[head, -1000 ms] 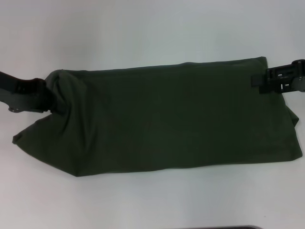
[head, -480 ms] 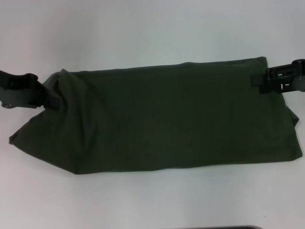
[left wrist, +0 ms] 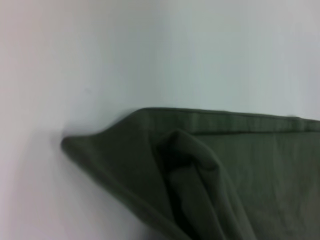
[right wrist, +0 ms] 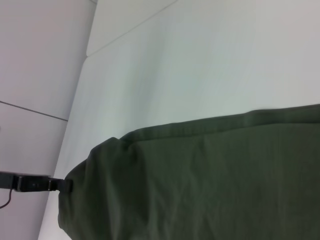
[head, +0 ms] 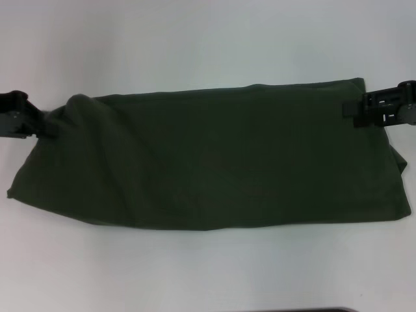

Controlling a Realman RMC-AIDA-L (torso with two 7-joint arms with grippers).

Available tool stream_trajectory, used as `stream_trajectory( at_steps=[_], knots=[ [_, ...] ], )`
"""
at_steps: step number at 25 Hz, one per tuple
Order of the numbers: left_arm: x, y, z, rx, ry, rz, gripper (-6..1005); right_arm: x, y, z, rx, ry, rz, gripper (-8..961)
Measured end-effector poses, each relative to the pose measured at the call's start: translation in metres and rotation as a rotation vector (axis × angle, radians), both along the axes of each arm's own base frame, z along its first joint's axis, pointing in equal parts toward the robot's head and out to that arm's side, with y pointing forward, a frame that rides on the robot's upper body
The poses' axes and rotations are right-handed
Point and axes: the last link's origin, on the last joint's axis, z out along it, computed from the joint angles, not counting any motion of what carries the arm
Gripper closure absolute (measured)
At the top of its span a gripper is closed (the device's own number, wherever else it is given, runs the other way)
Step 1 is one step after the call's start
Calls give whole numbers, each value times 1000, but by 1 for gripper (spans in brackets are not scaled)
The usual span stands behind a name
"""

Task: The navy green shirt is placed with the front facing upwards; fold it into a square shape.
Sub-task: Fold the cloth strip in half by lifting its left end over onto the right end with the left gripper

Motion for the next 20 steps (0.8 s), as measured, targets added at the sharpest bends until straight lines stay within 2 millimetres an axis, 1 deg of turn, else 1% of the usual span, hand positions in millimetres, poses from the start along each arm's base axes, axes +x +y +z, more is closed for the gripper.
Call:
stream_trajectory(
  at_steps=[5,9,10,20],
  knots=[
    [-8,-1,12,32,6,25,961,0,0,0,-3,1,-7,309],
    [-11,-1,16,48,5,34,961,-1,0,0,-3,2,-6,307],
    [-14,-2,21,60,9,41,961,-1,1,0,-3,2,-6,307],
    [-24,-2,35,93,36,65,962,-1,1,0,-4,-1,-7,308]
  ],
)
